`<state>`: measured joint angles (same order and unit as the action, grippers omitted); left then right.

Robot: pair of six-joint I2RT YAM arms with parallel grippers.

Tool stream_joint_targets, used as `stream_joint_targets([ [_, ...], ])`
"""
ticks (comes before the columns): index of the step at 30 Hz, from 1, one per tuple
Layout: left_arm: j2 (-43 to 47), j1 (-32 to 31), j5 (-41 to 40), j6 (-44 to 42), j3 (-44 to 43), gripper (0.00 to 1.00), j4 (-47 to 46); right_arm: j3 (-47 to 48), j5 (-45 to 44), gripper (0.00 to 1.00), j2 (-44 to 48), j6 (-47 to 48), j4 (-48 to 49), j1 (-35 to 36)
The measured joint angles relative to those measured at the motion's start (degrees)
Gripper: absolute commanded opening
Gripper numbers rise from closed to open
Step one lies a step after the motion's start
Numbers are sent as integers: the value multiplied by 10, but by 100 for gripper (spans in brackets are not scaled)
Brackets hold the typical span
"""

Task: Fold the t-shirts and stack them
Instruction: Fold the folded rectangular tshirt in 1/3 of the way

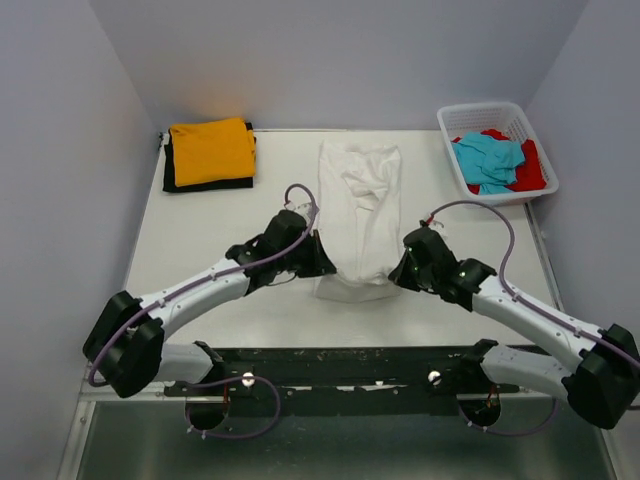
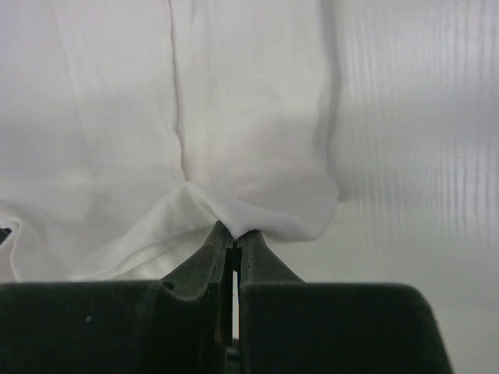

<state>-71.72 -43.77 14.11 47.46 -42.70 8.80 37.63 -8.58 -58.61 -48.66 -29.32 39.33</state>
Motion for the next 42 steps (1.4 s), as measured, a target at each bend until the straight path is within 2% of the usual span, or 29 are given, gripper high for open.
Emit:
stream_joint_targets([
  [6,-108,61,-43,-38,-146,0,32,84,-123,1,-117,14,59,-9],
  [11,-196,96,-52,-72,-260,0,62,152,-160,1,-208,43,114,-48],
  [21,-346,154,-58,-118,-406,0,114,185,-61,2,-343,101,262,-175],
  [25,-388,170,-58,-126,-454,0,125,235,-26,9,-403,121,289,-186],
  [26,-395,174,-58,-128,-464,5,129,245,-21,13,-414,123,293,-188],
  [27,-404,179,-58,-130,-475,28,133,254,-18,21,-424,125,295,-188],
  [28,-409,182,-57,-131,-481,43,136,263,-16,34,-433,126,295,-189],
  [29,-416,184,-57,-134,-489,50,140,268,-16,39,-439,126,294,-189],
  [31,-428,191,-53,-141,-503,66,147,277,-17,59,-448,125,293,-190],
  [33,-440,195,-50,-145,-517,98,156,284,-18,74,-451,124,289,-191],
  [36,-447,196,-43,-151,-531,98,173,297,-29,85,-451,121,275,-192],
  [39,-439,195,-36,-159,-526,99,175,297,-33,100,-441,118,265,-192],
  [42,-396,195,-25,-158,-468,99,166,265,-14,100,-405,121,266,-192],
])
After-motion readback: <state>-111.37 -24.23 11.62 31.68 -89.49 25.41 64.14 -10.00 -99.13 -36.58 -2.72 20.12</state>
